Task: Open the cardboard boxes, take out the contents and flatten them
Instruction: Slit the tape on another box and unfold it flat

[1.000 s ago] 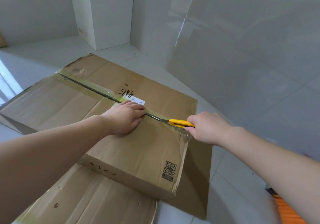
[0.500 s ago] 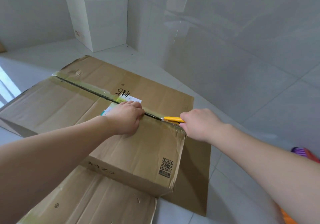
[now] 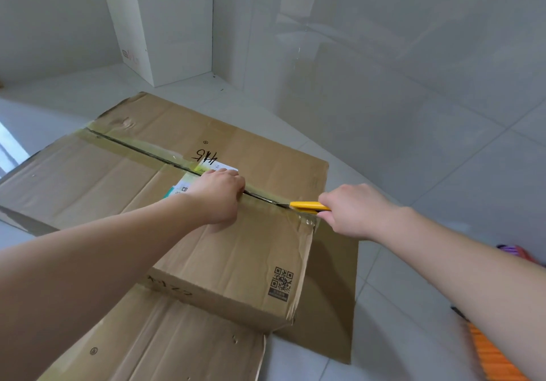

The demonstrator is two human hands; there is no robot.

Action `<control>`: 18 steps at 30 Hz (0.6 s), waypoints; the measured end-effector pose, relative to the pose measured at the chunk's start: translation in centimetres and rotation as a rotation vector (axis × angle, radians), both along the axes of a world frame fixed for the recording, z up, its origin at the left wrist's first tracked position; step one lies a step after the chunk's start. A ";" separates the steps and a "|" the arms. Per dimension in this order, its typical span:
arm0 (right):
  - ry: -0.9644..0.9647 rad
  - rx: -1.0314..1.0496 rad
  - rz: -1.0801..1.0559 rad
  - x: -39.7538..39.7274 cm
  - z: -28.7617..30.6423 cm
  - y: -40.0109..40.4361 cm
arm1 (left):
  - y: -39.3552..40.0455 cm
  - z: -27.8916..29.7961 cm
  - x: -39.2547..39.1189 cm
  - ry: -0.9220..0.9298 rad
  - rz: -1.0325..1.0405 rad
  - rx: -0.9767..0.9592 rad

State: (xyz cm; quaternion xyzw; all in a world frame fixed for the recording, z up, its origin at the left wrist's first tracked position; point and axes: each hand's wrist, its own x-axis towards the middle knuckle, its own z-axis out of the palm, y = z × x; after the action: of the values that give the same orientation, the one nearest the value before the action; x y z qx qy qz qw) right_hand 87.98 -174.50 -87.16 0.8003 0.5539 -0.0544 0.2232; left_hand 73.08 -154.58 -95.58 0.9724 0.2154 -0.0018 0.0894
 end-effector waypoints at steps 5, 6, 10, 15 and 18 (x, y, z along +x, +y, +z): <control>-0.007 -0.020 0.011 1.5 0.3 -1.9 | -0.1 0.1 0.1 -0.010 -0.009 0.028; -0.010 -0.024 0.009 1.8 0.3 -2.3 | -0.2 0.1 0.1 -0.017 -0.009 0.030; -0.004 -0.036 -0.014 2.6 0.4 -3.7 | -0.1 0.1 0.1 -0.030 -0.011 0.037; 0.002 -0.034 -0.024 3.0 0.4 -4.6 | -0.4 0.0 0.5 -0.021 0.008 0.079; 0.003 -0.030 -0.030 3.4 0.4 -5.2 | -0.6 -0.1 0.7 -0.019 0.013 0.126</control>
State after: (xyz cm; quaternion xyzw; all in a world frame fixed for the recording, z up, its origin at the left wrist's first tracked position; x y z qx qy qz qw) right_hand 91.36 -179.74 -86.75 0.8048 0.5415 -0.0672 0.2336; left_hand 73.80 -155.22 -95.65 0.9746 0.2208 0.0215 0.0301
